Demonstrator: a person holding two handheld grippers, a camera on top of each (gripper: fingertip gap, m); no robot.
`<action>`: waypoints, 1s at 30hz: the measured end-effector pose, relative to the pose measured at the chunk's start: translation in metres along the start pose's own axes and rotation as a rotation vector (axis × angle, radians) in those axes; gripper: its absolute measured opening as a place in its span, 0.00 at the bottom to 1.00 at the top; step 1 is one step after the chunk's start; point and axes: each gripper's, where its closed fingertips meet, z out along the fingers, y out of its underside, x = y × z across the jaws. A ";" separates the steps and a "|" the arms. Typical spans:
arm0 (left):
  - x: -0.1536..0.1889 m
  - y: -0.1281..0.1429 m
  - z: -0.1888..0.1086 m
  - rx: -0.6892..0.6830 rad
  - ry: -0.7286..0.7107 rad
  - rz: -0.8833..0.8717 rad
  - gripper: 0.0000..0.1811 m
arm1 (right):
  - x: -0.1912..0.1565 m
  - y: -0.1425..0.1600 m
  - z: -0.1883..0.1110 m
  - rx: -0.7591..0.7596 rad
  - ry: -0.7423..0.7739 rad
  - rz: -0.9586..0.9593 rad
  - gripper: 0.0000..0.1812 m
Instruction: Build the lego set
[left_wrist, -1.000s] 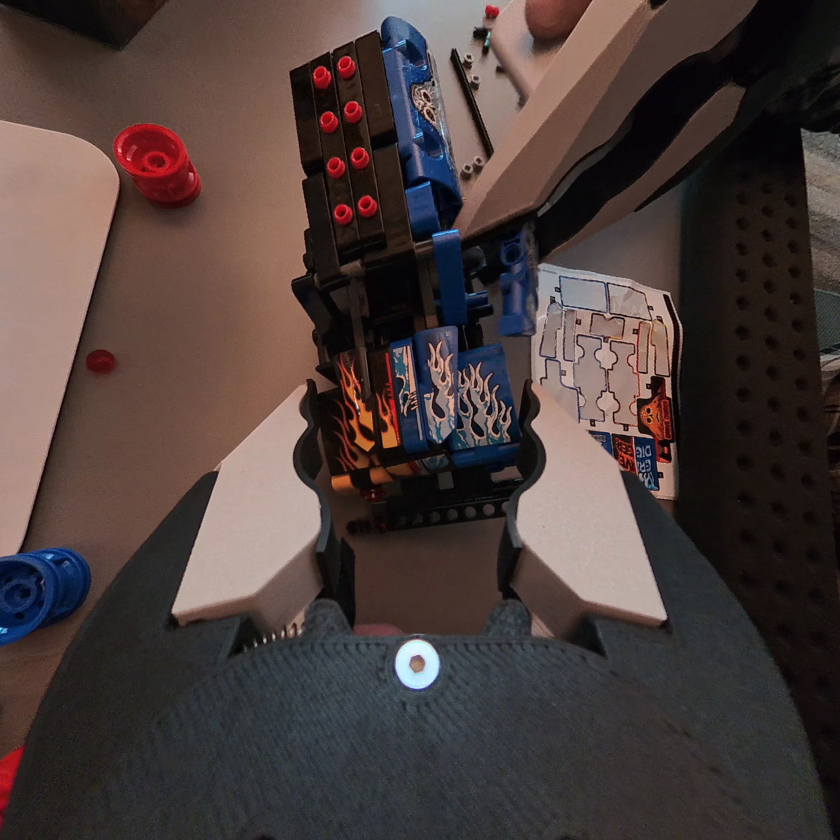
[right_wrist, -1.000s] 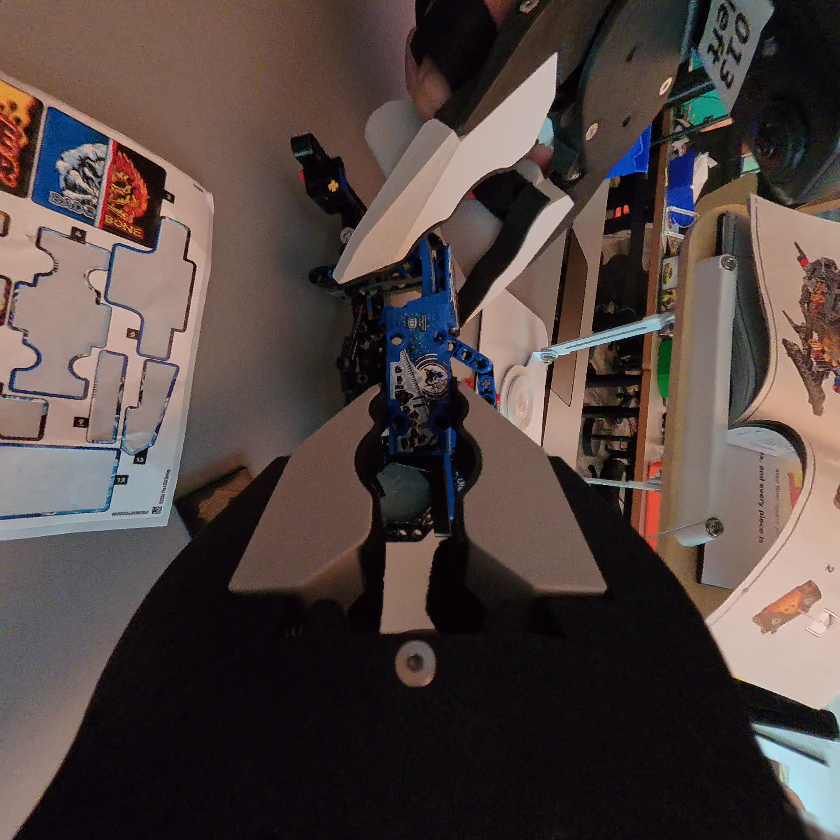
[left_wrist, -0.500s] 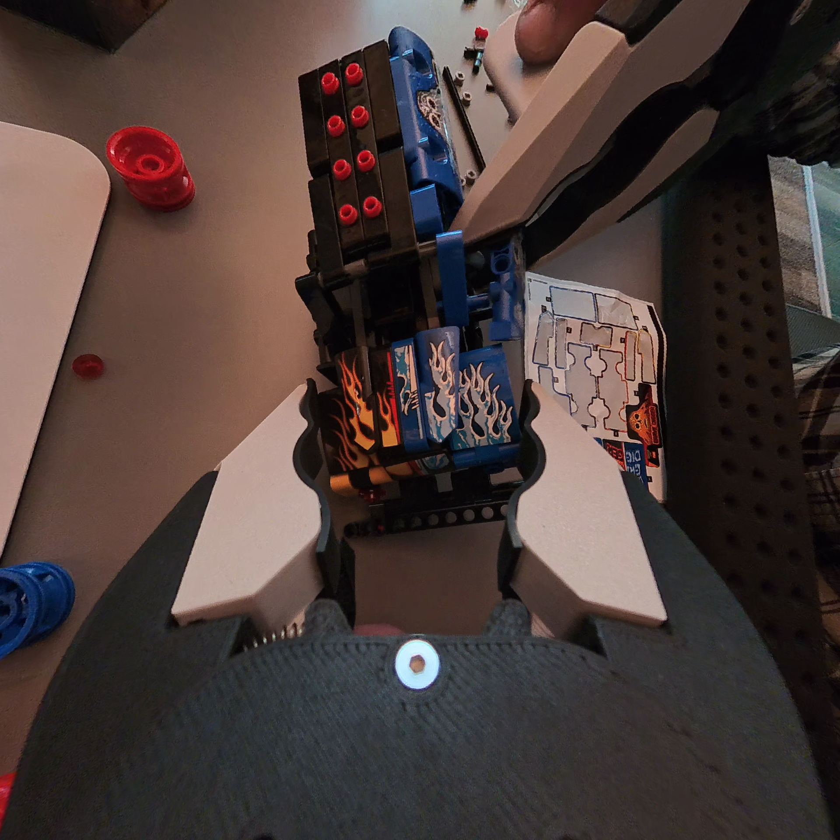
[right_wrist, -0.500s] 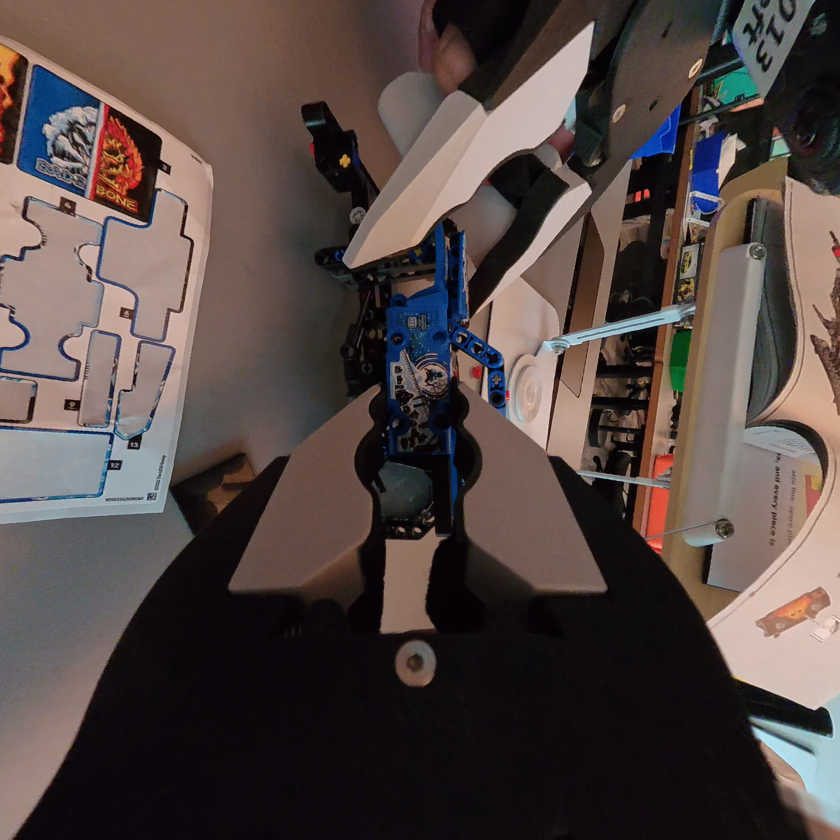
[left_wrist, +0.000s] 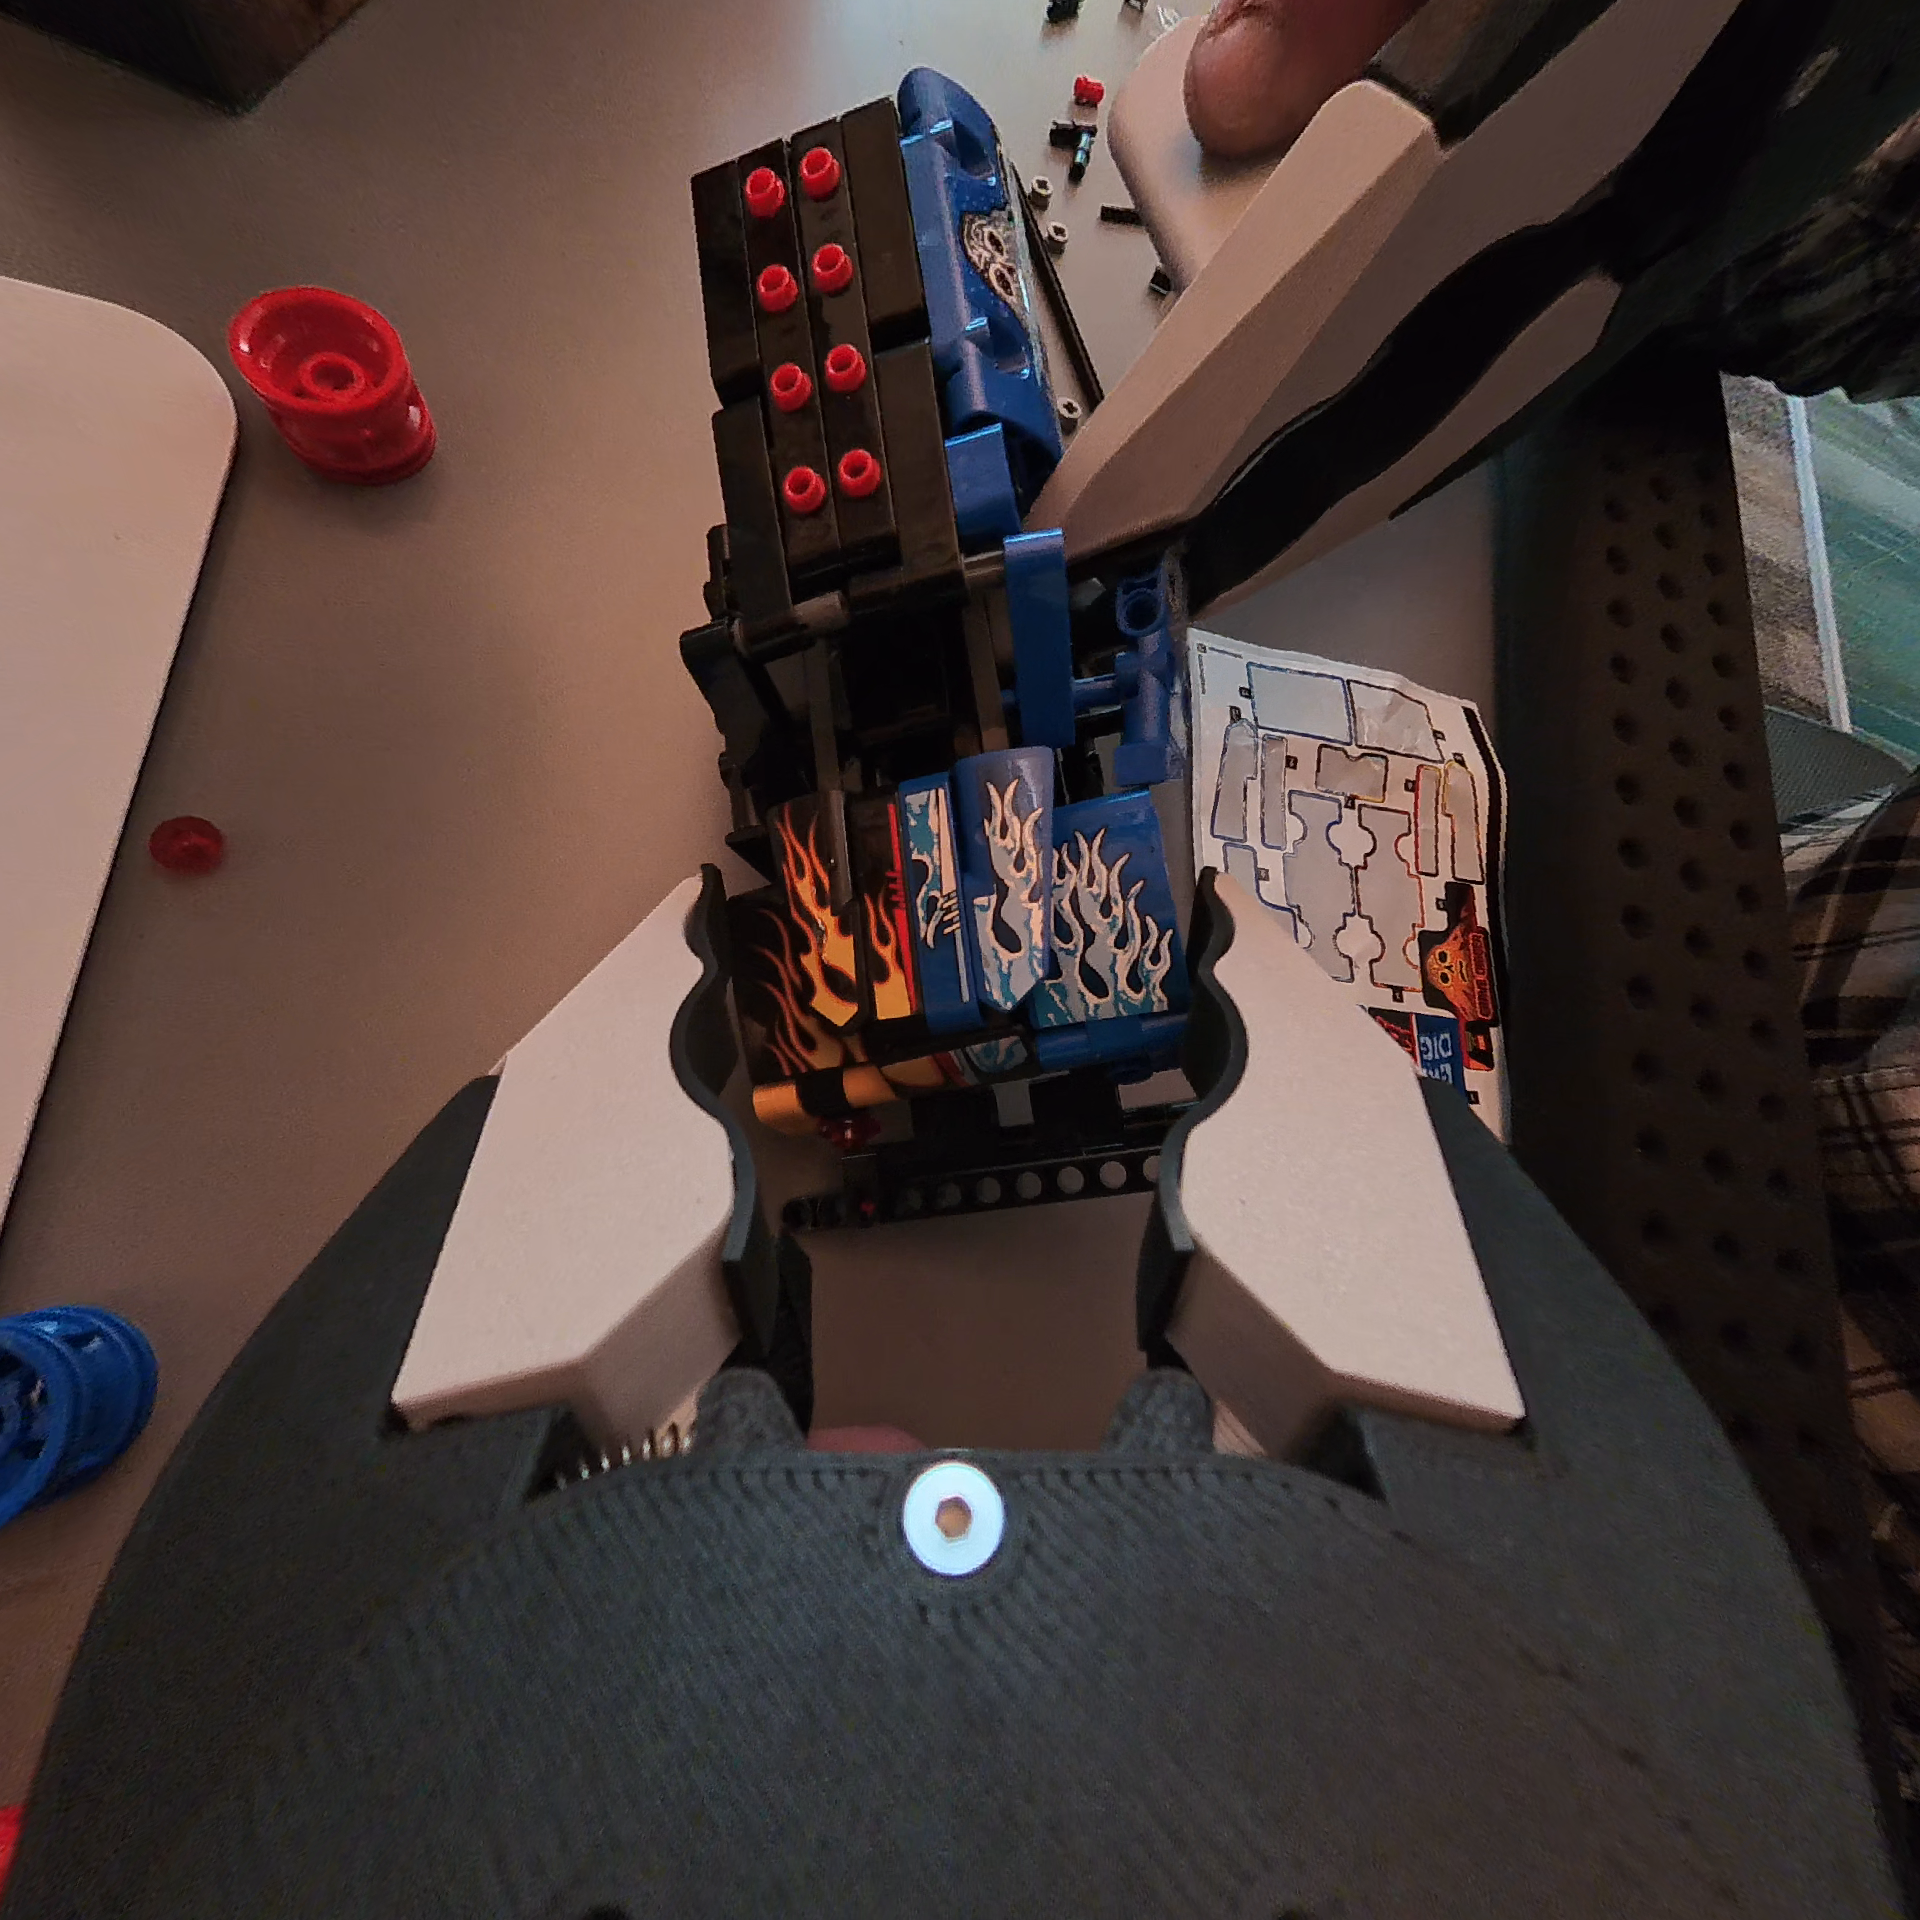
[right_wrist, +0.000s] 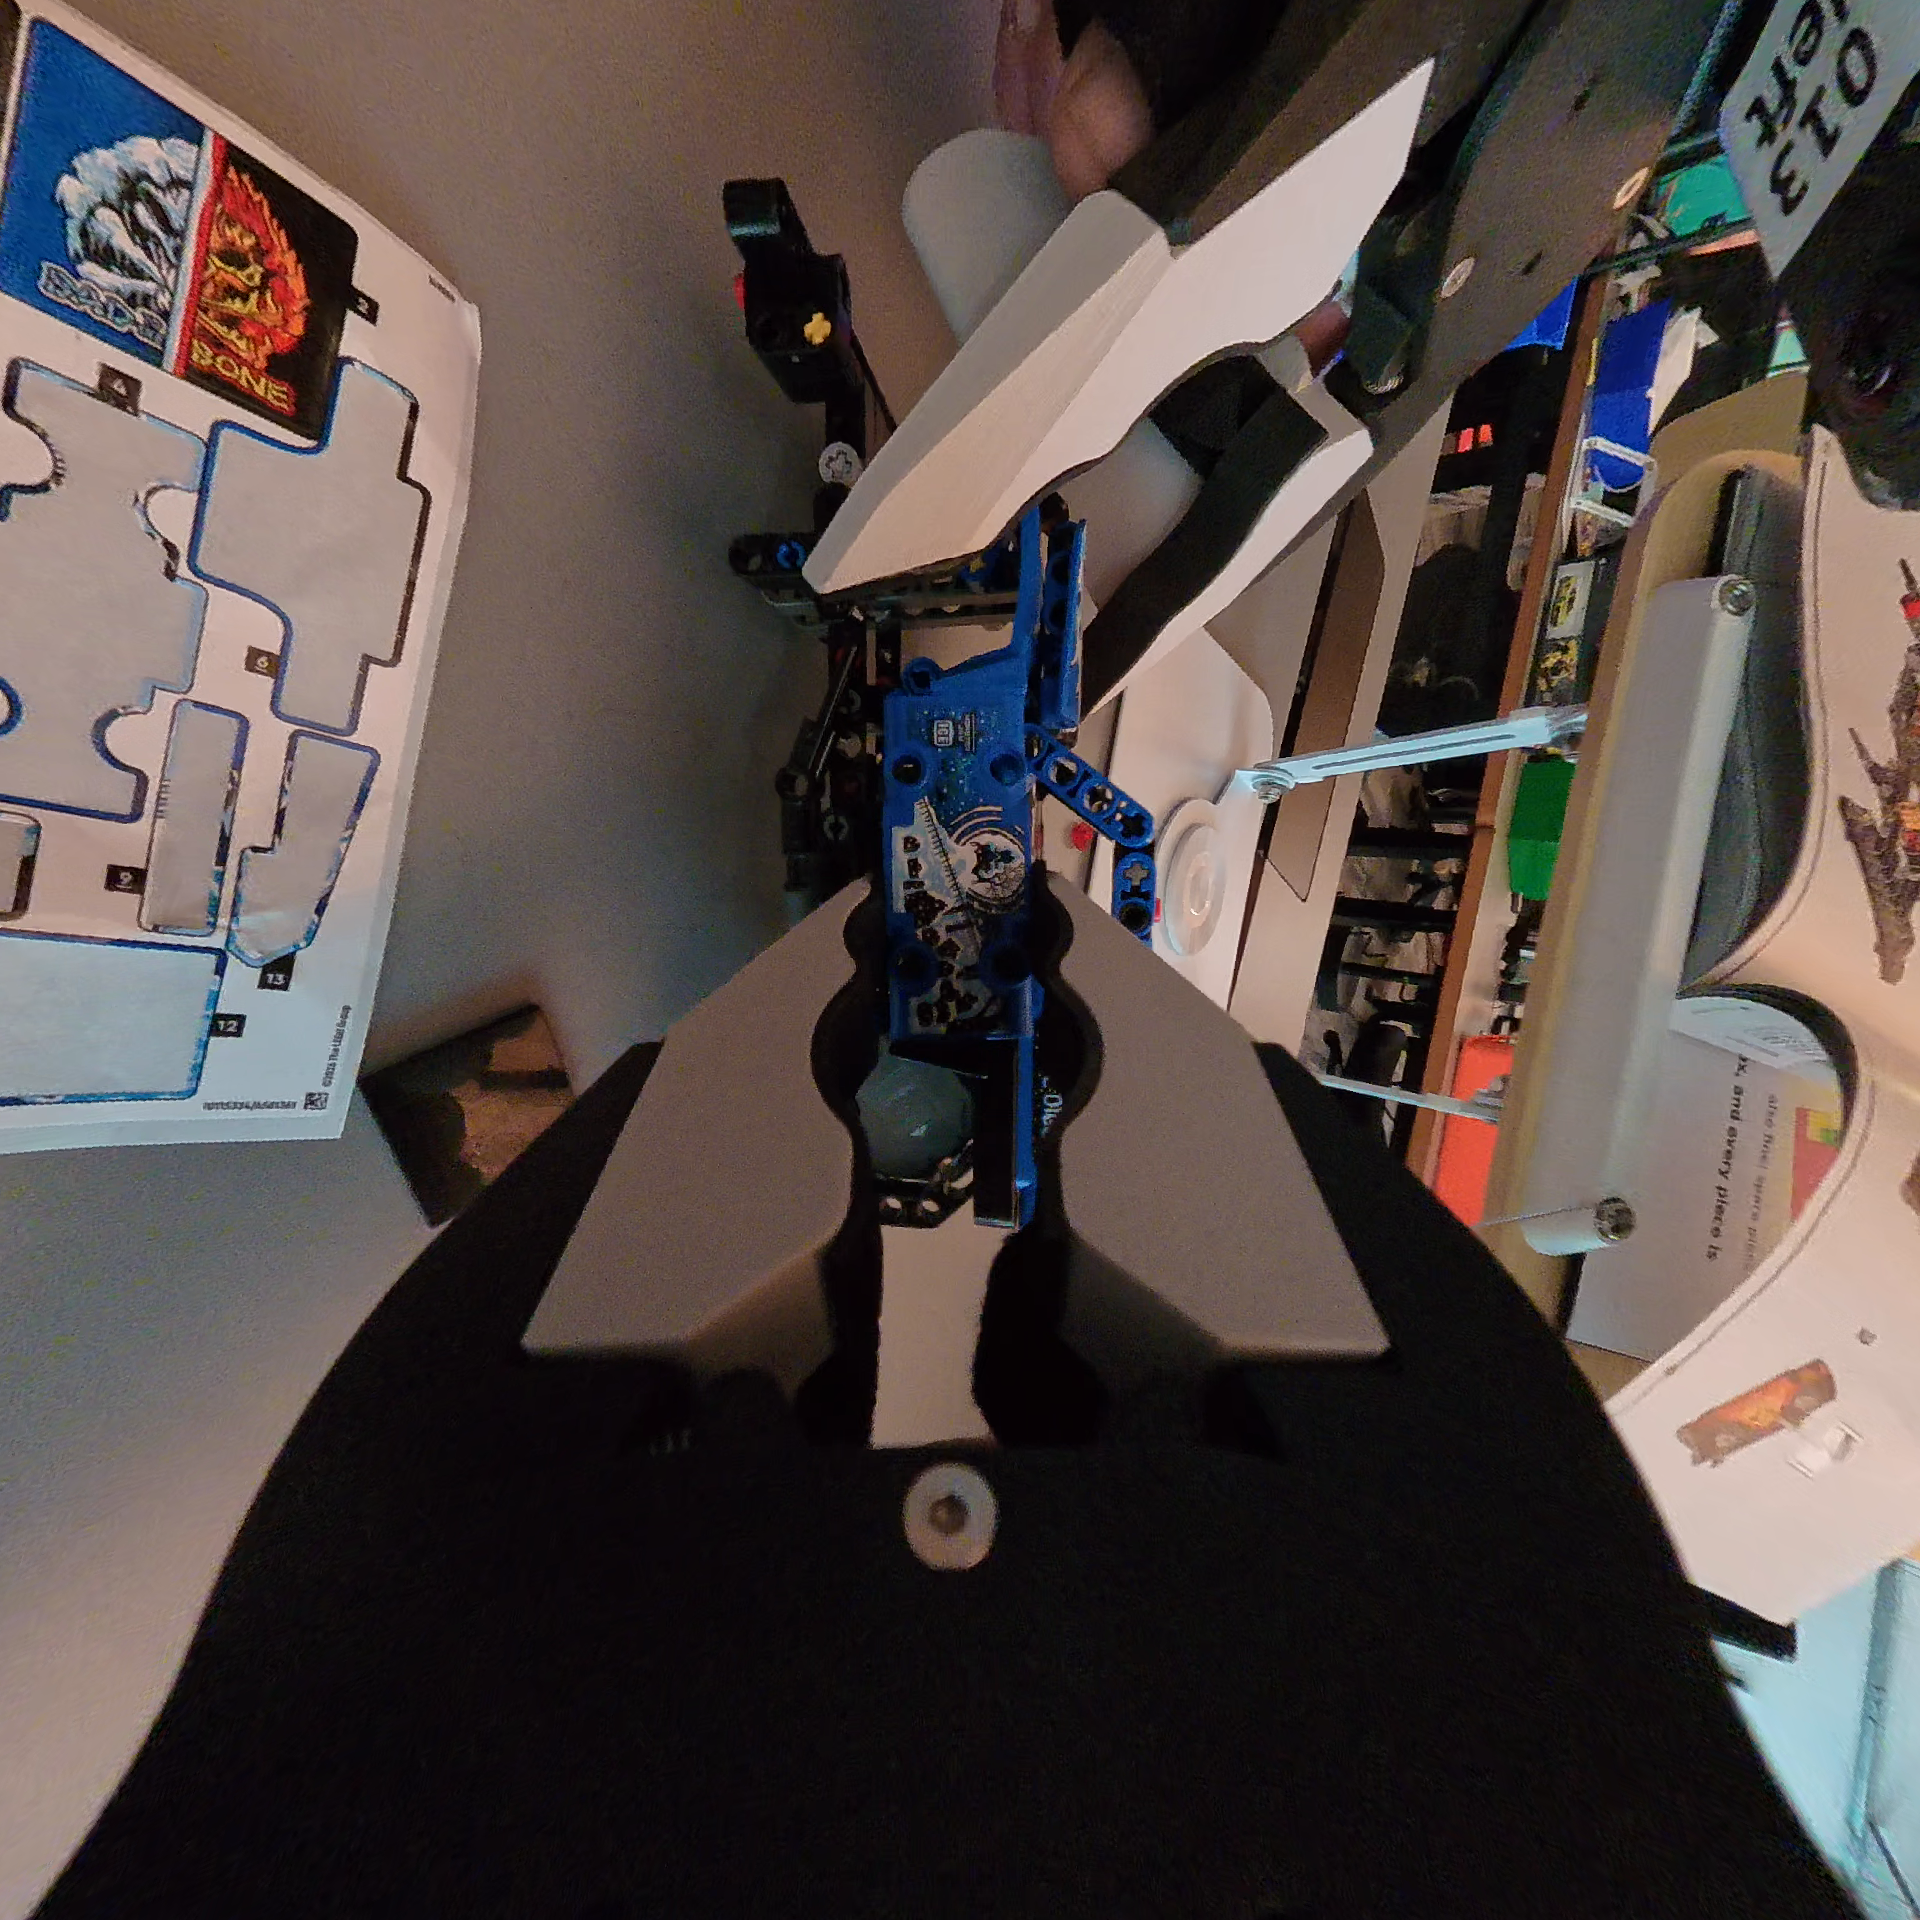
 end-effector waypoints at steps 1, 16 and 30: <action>0.000 0.000 0.000 0.000 0.003 -0.001 0.48 | -0.001 0.001 0.001 0.000 -0.001 0.000 0.13; -0.013 -0.005 0.000 0.011 0.019 -0.056 0.47 | 0.010 0.015 0.010 -0.208 0.110 -0.102 0.13; -0.019 -0.013 -0.004 0.067 0.111 -0.148 0.47 | 0.022 0.016 0.010 -0.159 0.042 -0.052 0.13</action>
